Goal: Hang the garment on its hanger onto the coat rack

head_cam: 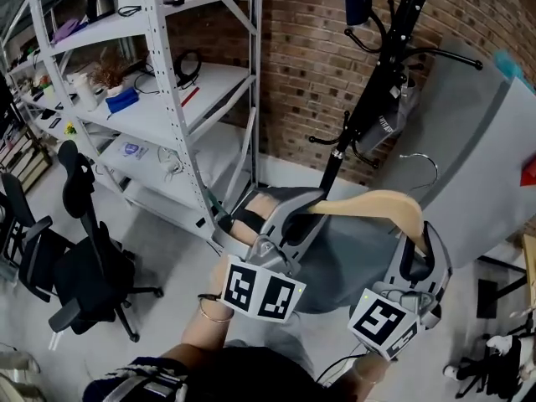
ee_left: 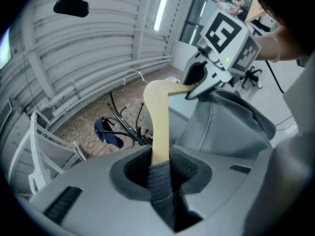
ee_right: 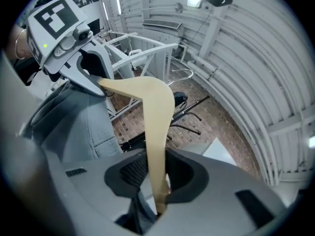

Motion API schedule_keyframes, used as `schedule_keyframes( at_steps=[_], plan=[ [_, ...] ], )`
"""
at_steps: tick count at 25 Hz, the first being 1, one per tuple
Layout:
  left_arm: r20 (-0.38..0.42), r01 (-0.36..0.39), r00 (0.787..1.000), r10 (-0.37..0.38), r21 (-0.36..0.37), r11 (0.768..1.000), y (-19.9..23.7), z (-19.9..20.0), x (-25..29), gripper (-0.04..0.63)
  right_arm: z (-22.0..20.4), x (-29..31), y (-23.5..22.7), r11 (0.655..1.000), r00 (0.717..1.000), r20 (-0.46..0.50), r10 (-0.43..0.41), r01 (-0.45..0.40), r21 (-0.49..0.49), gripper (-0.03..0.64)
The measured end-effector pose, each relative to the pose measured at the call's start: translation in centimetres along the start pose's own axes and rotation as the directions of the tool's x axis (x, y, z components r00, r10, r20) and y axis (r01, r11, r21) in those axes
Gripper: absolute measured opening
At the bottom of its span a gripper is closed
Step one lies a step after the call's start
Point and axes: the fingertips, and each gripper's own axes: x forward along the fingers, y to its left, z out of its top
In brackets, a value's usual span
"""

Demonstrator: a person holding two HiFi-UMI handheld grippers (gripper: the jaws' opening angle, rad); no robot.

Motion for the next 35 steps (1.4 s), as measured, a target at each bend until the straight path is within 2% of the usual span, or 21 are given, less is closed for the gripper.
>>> schedule_keyframes(
  at_steps=[7,14,23,30,35],
  plan=[
    [-0.035,-0.031,0.999,0.031,0.011,0.999,1.4,-0.8,6.9,0.095,-1.8,7.1,-1.6,1.000,0.999,0.030,0.030,-0.030,0.009,0.101],
    [-0.070,-0.074,0.995,0.074,0.011,0.997,2.4,-1.6,11.5,0.095,-2.8,12.4,-2.7,0.998,0.995,0.080,0.065,-0.066,0.008,0.101],
    [-0.086,-0.085,0.993,0.086,0.022,0.996,4.3,-3.7,16.0,0.095,-2.6,18.1,-2.9,0.998,0.992,0.106,0.062,-0.064,0.013,0.101],
    [-0.076,-0.086,0.993,0.089,0.041,0.995,5.8,-5.9,19.8,0.095,-2.5,22.7,-2.5,0.998,0.994,0.099,0.054,-0.057,0.024,0.101],
    [-0.096,-0.070,0.993,0.074,0.041,0.997,6.3,-8.0,22.1,0.095,-2.7,25.8,-1.3,0.996,0.993,0.087,0.075,-0.078,0.031,0.101]
  ],
)
